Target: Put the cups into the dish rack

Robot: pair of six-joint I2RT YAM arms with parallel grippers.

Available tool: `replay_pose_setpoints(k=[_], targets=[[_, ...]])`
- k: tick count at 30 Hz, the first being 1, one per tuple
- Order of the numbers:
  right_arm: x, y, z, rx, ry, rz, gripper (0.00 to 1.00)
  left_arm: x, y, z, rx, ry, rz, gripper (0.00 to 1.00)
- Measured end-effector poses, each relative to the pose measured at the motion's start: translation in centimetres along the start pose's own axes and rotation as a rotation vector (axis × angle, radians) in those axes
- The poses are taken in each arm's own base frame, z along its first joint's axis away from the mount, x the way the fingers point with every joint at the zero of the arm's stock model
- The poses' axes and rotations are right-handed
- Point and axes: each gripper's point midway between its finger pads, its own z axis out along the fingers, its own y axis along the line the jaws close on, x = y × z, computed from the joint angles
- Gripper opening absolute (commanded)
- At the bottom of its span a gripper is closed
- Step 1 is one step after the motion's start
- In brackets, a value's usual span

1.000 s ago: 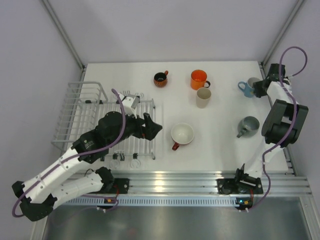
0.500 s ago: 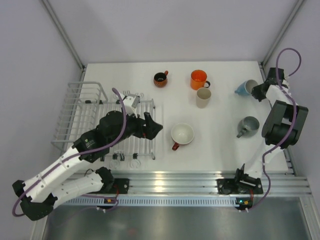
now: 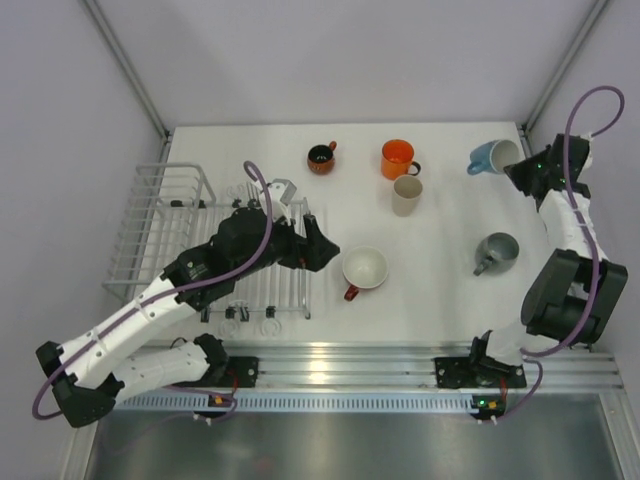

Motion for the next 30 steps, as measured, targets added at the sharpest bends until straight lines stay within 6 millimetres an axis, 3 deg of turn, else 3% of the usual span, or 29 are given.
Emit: replay_pose_setpoints(k=[5, 12, 16, 22, 30], targets=[[1.1, 3.3, -3.4, -0.175, 0.012, -0.007, 0.00, -0.4, -1.3, 0.5, 0.042, 0.016, -0.012, 0.96], [4.6, 7.3, -9.1, -0.395, 0.073, -0.021, 0.00, -2.2, -5.1, 1.3, 0.185, 0.010, -0.054, 0.96], [7.0, 9.8, -12.9, -0.542, 0.106, -0.044, 0.00, -2.1, -6.3, 2.3, 0.236, 0.036, -0.077, 0.95], [10.0, 12.1, -17.8, -0.731, 0.169, -0.055, 0.00, -2.2, -7.6, 3.0, 0.295, 0.047, -0.097, 0.96], [12.0, 14.9, -22.1, -0.941, 0.246, -0.017, 0.00, -5.3, -10.6, 2.2, 0.434, -0.045, -0.086, 0.95]])
